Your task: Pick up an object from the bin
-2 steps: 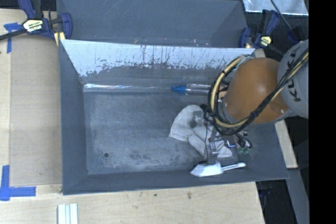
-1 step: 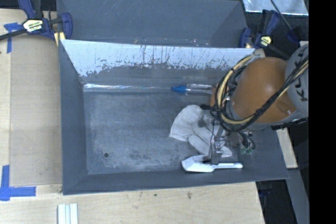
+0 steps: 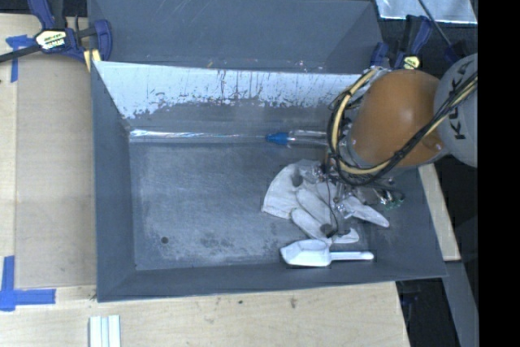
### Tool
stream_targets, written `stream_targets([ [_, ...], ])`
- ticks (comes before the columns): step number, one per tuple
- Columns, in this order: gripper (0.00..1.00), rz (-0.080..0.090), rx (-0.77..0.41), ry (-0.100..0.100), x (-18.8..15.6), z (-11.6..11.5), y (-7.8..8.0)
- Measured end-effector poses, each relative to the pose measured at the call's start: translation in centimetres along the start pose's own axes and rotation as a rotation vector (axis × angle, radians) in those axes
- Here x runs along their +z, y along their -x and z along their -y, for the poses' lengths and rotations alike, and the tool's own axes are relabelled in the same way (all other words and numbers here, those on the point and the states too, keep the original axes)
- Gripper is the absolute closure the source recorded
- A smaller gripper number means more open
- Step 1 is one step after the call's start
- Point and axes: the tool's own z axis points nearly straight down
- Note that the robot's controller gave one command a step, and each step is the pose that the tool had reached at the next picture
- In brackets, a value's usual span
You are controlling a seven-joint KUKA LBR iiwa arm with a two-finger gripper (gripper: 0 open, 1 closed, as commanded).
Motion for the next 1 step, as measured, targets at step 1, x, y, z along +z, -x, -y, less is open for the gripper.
stream_targets([
  [1, 1.00, 0.007, -0.156, -0.001, 1.75, 2.68, -4.18],
])
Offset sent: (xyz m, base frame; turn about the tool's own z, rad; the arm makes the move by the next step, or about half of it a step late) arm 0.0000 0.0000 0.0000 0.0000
